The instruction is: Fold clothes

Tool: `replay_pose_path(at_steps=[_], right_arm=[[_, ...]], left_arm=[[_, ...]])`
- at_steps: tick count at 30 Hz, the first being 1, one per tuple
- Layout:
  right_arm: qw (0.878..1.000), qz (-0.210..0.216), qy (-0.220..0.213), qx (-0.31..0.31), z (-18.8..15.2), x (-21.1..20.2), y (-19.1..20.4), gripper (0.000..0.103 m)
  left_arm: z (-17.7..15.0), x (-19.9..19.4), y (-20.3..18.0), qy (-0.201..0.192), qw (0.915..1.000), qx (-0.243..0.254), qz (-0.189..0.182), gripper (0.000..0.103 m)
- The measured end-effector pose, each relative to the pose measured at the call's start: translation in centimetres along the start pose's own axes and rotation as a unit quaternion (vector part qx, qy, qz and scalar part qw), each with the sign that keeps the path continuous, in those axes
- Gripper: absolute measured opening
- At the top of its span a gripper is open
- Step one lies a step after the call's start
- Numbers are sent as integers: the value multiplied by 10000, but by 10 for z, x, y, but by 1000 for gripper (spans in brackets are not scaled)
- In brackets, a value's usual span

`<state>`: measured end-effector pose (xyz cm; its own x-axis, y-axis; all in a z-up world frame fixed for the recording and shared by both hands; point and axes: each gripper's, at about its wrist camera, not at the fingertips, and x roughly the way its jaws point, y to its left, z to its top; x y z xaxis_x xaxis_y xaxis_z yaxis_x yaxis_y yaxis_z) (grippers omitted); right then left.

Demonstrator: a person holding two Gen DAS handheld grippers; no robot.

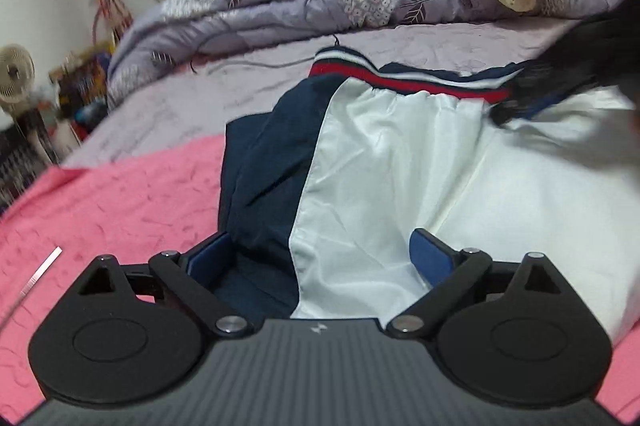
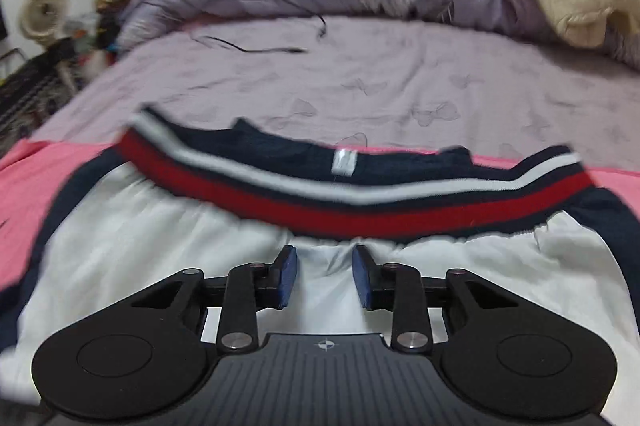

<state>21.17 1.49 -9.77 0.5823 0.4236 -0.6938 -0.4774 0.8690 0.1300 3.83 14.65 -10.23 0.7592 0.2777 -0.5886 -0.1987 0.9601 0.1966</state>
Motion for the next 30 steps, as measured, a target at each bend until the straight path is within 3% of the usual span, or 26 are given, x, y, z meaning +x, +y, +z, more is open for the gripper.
replay_pose_path(at_steps=[5, 7, 10, 14, 15, 17, 19, 22, 24, 26, 28, 30], right_arm=[[9991, -17, -172, 390, 14, 7, 4, 32], [9988, 253, -368, 209, -1, -19, 4, 33], [9978, 340, -324, -478, -47, -62, 11, 34], [9918, -723, -404, -971, -104, -106, -29, 34], [9883, -1169, -448, -867, -111, -115, -48, 29], [9852, -1585, -473, -453, -115, -132, -89, 28], [9774, -2063, -454, -25, -106, -148, -108, 27], [9855, -1467, -849, 34, -101, -174, -93, 32], [9923, -770, -957, -127, -105, -180, -62, 44], [9953, -200, -910, -264, -112, -174, -30, 48], [9961, 148, -775, -394, -118, -162, -2, 49], [9967, -131, -741, -294, -124, -164, -20, 49]], left_arm=[[-2, 2, 8, 72, 9995, -262, -152, 102], [-2, 3, 13, 106, 9990, -375, -210, 103], [-3, 3, 14, 124, 9988, -428, -226, 103], [-2, 3, 15, 144, 9984, -476, -260, 103], [-2, 3, 16, 153, 9983, -486, -272, 103], [1, 1, 17, 199, 9983, -498, -245, 103], [7, -14, 19, 50, 9988, -484, 95, 103], [17, -51, 19, -402, 9966, -486, 528, 97], [20, -73, 8, -643, 9970, -380, 178, 99], [19, -78, -15, -577, 9983, -83, 7, 100], [8, -70, -38, -382, 9986, 309, 192, 100], [-9, -55, -52, -115, 9962, 695, 511, 100]])
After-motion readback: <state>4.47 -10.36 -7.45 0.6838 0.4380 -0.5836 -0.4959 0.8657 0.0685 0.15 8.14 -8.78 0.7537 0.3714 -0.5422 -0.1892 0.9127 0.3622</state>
